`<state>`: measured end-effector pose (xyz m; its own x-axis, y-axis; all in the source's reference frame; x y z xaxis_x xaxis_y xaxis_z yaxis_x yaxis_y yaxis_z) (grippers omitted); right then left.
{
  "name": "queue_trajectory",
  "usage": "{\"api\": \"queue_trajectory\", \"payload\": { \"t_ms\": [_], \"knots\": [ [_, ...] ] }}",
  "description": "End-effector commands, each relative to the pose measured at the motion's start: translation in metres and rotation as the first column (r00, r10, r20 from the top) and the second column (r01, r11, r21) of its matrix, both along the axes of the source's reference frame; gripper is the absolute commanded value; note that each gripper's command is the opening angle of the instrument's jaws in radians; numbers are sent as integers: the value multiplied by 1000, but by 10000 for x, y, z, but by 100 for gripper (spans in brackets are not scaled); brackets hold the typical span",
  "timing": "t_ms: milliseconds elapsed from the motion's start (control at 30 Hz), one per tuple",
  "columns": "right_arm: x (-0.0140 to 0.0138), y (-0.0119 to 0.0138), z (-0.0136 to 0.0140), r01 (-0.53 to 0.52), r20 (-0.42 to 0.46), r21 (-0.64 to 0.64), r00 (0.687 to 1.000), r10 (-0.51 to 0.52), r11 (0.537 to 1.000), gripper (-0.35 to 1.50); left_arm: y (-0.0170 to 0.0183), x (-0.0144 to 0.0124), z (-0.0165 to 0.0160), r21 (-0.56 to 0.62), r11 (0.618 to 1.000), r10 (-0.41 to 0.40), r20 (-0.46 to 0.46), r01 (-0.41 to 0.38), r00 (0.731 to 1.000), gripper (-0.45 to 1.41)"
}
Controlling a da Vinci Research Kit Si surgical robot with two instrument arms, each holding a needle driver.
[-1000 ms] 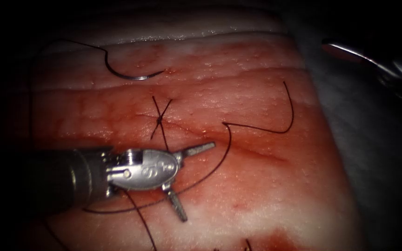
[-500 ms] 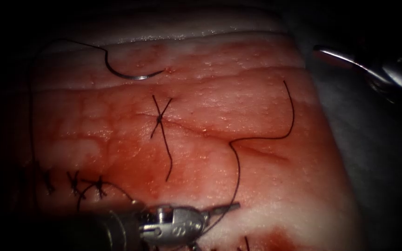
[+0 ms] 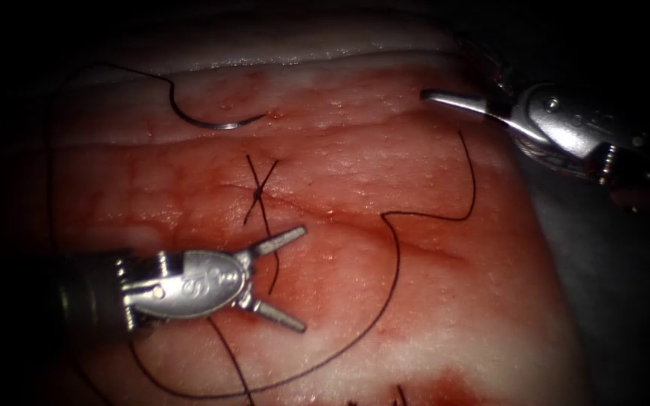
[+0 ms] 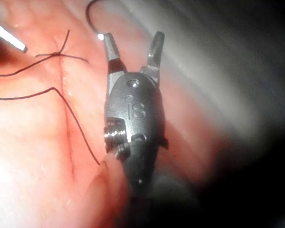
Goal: Wound Closure
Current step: Grab the tail of the suture knot with the left hand.
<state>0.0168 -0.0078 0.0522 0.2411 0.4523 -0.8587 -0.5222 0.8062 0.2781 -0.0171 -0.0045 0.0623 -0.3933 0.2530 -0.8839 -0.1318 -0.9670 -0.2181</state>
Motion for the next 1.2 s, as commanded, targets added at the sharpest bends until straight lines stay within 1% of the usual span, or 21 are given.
{"api": "queue_trajectory", "payload": {
  "t_ms": [33, 67, 133, 233, 267, 300, 333, 367, 400, 467, 567, 667, 767, 867, 900, 933, 1000, 1133, 1200],
  "knots": [
    [17, -1, 9, 20, -9, 0, 1000, -20, 1000, 113, 0, -5, 8, -10, 1000, -2, -13, 2, 1000, 63],
    [22, -4, 14, 31, -13, -2, 999, -31, 1000, 113, -4, -4, 16, -7, 1000, 4, -45, -4, 999, 63],
    [25, -6, 17, 36, -16, -5, 999, -37, 999, 113, -9, -4, 25, 2, 999, 33, -65, -33, 997, 64],
    [27, -7, 17, 41, -14, -4, 999, -41, 999, 111, -19, -1, 39, -39, 989, 138, -107, -142, 985, 69],
    [27, -7, 17, 41, -14, -4, 999, -41, 999, 111, -20, 1, 42, -38, 986, 157, -120, -163, 980, 69],
    [27, -8, 17, 43, -13, -3, 999, -43, 999, 111, -20, 4, 47, -59, 978, 193, -134, -202, 972, 71],
    [27, -8, 17, 43, -13, -2, 999, -43, 999, 111, -18, 6, 49, -81, 971, 210, -147, -223, 967, 74],
    [27, -7, 17, 43, -13, -2, 999, -43, 999, 109, -16, 8, 52, -94, 967, 219, -156, -235, 963, 76],
    [27, -7, 17, 43, -13, -2, 999, -43, 999, 109, -12, 12, 55, -108, 964, 223, -164, -242, 961, 73],
    [28, -7, 17, 44, -11, 0, 999, -44, 999, 109, -8, 16, 58, -138, 954, 240, -178, -266, 954, 73],
    [31, -7, 17, 46, -8, 3, 999, -46, 999, 109, -6, 20, 61, -157, 939, 272, -204, -306, 940, 73],
    [34, -7, 17, 48, -8, 4, 999, -48, 999, 109, -8, 16, 63, -170, 935, 273, -219, -312, 937, 69],
    [35, -7, 17, 48, -8, 4, 999, -48, 999, 108, -12, 8, 64, -184, 926, 295, -199, -331, 935, 66],
    [34, -8, 17, 49, -9, 3, 999, -49, 999, 106, -13, 1, 63, -208, 912, 317, -187, -353, 930, 59],
    [34, -8, 17, 50, -10, 2, 999, -50, 999, 106, -12, -2, 63, -219, 905, 326, -188, -364, 926, 48],
    [34, -8, 17, 50, -10, 2, 999, -50, 999, 106, -12, -2, 63, -219, 905, 326, -188, -364, 926, 48],
    [33, -9, 17, 51, -11, 2, 999, -51, 999, 106, -8, -1, 63, -226, 902, 331, -188, -369, 925, 37],
    [32, -12, 17, 54, -8, 2, 999, -54, 999, 104, 2, 3, 66, -227, 905, 324, -183, -360, 928, 4],
    [32, -12, 17, 54, -8, 1, 999, -54, 999, 104, 5, 6, 68, -228, 907, 314, -199, -355, 928, 0]
  ]
}}
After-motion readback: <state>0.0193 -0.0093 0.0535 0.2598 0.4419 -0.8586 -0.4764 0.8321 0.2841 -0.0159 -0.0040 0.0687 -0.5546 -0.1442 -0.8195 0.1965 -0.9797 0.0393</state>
